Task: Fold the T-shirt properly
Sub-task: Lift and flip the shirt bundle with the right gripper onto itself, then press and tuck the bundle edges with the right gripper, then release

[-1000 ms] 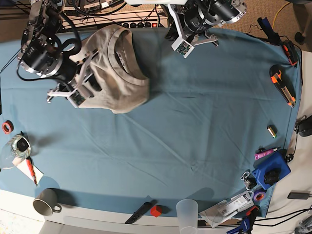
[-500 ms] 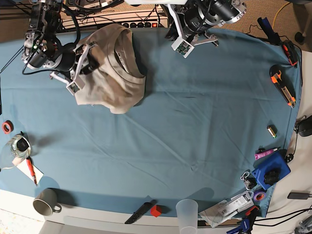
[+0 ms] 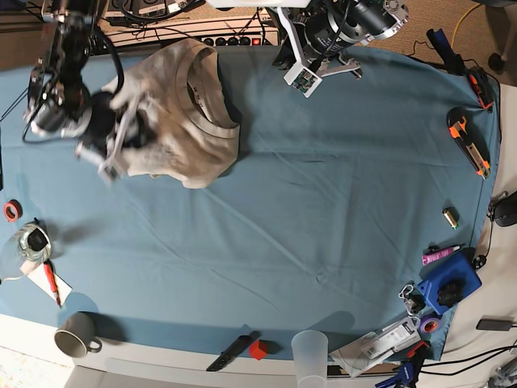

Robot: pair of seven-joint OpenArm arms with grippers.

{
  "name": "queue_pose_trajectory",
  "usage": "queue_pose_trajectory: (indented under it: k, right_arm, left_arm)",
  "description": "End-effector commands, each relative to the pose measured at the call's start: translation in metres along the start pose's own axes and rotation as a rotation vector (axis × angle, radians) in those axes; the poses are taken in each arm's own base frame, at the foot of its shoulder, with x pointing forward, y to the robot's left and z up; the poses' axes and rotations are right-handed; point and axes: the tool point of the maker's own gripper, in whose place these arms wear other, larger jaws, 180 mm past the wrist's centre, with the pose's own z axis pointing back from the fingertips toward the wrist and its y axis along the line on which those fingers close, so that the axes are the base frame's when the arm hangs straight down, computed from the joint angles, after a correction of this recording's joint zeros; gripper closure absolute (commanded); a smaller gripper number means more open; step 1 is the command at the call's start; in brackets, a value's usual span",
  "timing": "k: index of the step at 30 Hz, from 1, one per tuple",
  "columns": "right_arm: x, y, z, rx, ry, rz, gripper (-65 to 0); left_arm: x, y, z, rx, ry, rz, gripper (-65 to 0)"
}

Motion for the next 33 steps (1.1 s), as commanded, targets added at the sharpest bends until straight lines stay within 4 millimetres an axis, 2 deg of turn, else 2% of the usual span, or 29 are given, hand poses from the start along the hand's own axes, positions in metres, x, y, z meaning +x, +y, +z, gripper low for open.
queue_pose_trajectory:
  k: [1,4,8,11,14,15,19,22,24,28,33]
  right_arm:
    - [0.01,-0.008,0.004,-0.028,-0.034,0.02,-15.5]
    - [0.021,-0.021,-0.001,-0.043,-0.07,-0.005,-15.5]
    - [0.003,-0.035,-0.025,-0.01,-0.032,-0.132,-15.5]
    - [-0.014,-0.045,-0.038,-0.003,0.018,-0.203,-14.6]
    - [-0.021,-0.05,-0.037,-0.031,0.063,-0.222,-3.3]
    - [-0.019,-0.051,-0.034,-0.036,0.059,-0.216,0.0]
    - [0.008,-0.054,-0.017,-0.085,-0.012,-0.15,0.0]
    - [0.02,-0.065,0.004,-0.186,-0.039,-0.096,0.0]
    - [0.021,-0.069,0.015,-0.219,-0.067,-0.1,0.0]
    - [0.011,-0.074,0.032,-0.254,-0.085,-0.131,0.0]
    - [-0.005,-0.082,0.054,-0.314,-0.086,-0.17,0.0]
  left_arm:
    - [0.008,-0.004,0.003,-0.012,-0.037,0.002,0.0]
    - [0.006,0.0,0.003,0.013,-0.028,-0.013,0.0]
    - [0.006,0.021,0.005,0.13,-0.016,-0.081,0.0]
    - [0.015,0.033,0.007,0.197,-0.061,-0.129,0.0]
    - [0.024,0.046,0.009,0.258,-0.082,-0.183,0.0]
    - [0.027,0.051,0.01,0.279,-0.084,-0.199,0.0]
    - [0.04,0.077,0.018,0.386,-0.115,-0.228,0.0]
    - [0.043,0.1,0.028,0.456,-0.134,-0.206,0.0]
    - [0.039,0.121,0.039,0.508,-0.129,-0.165,0.0]
    - [0.031,0.165,0.069,0.615,-0.142,-0.063,0.0]
    - [0.029,0.185,0.092,0.619,-0.181,-0.007,0.0]
